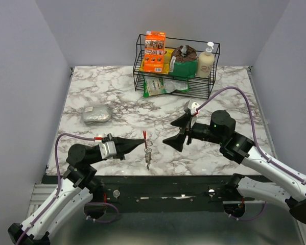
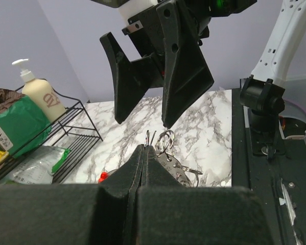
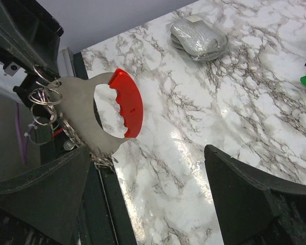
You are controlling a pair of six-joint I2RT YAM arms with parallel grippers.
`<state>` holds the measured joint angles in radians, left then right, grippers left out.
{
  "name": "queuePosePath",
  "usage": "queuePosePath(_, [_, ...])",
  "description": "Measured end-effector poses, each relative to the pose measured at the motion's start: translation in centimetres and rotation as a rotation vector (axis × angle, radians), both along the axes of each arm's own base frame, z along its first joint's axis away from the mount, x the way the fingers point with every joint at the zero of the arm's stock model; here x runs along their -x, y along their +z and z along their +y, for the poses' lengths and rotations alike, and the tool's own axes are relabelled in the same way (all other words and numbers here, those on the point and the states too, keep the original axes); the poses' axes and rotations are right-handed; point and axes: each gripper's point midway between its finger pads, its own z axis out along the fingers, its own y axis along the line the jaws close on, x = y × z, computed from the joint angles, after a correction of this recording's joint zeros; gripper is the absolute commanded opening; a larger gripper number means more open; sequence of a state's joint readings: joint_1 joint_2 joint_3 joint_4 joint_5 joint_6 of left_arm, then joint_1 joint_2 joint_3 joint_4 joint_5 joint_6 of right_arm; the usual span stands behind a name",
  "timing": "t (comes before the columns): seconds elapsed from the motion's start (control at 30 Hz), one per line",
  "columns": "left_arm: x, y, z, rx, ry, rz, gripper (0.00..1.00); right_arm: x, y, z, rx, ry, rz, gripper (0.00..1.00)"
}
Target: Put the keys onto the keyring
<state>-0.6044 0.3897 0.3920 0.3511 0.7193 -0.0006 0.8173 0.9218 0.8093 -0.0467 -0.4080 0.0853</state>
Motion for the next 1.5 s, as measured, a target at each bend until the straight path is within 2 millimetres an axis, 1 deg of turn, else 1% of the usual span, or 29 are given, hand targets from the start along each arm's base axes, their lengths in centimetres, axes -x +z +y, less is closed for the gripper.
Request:
queuePosePath(0.13, [-0.2, 0.0, -0.3, 0.021, -0.012, 0.036, 0.00, -0.4, -0.2, -0.1, 0.006, -0.021, 0.002, 1.00])
queuePosePath(0.27, [-1.1, -1.0, -0.6, 0.040, 0.000, 0.111, 0.00, -2.0, -0.9, -0.5, 0.027, -0.114, 0.017, 1.00])
queuePosePath(0.37, [-2.1, -1.9, -0.8, 0.056, 0.030, 0.189, 0.00, -3.6, -2.3, -1.0, 0.067, -0.206, 0.059, 1.00])
queuePosePath(0.53, [-3.0, -3.0, -0.8, 0.100, 0.061, 0.273, 0.00, -5.9, -5.2, -2.3, 0.132, -0.347, 0.151, 0.98])
queuePosePath(0.63, [-3.3, -3.3, -0.9, 0.124, 0.065, 0.308, 0.00, -7.6, -6.8, -3.5, 0.164, -0.437, 0.226, 0.98])
queuePosePath(0.73, [-3.4, -3.2, -1.0, 0.138, 0.060, 0.330, 0.00, -9.5, -8.2, -5.5, 0.177, -0.532, 0.302, 0.97])
queuePosePath(0.8, [-3.5, -3.3, -1.1, 0.142, 0.056, 0.346, 0.00, -10.6, -8.8, -7.0, 0.173, -0.596, 0.340, 0.97])
queuePosePath(0.93, [-3.6, -3.5, -1.3, 0.146, 0.050, 0.375, 0.00, -12.1, -9.3, -9.7, 0.152, -0.685, 0.388, 0.97])
queuePosePath(1.03, [-3.5, -3.7, -1.3, 0.147, 0.045, 0.393, 0.00, -12.7, -10.6, -11.8, 0.154, -0.733, 0.429, 0.96])
queuePosePath(1.13, [-3.5, -3.7, -1.3, 0.150, 0.043, 0.397, 0.00, -12.9, -11.8, -13.3, 0.171, -0.771, 0.462, 0.96])
queuePosePath(1.3, [-3.3, -3.4, -1.2, 0.158, 0.041, 0.387, 0.00, -13.1, -13.2, -13.5, 0.210, -0.774, 0.488, 0.94])
queuePosePath(1.37, [-3.3, -3.4, -1.2, 0.158, 0.042, 0.386, 0.00, -13.2, -14.3, -13.6, 0.236, -0.779, 0.506, 0.93])
queuePosePath(1.5, [-3.2, -3.4, -1.1, 0.157, 0.042, 0.387, 0.00, -13.4, -17.0, -14.1, 0.310, -0.809, 0.563, 0.92])
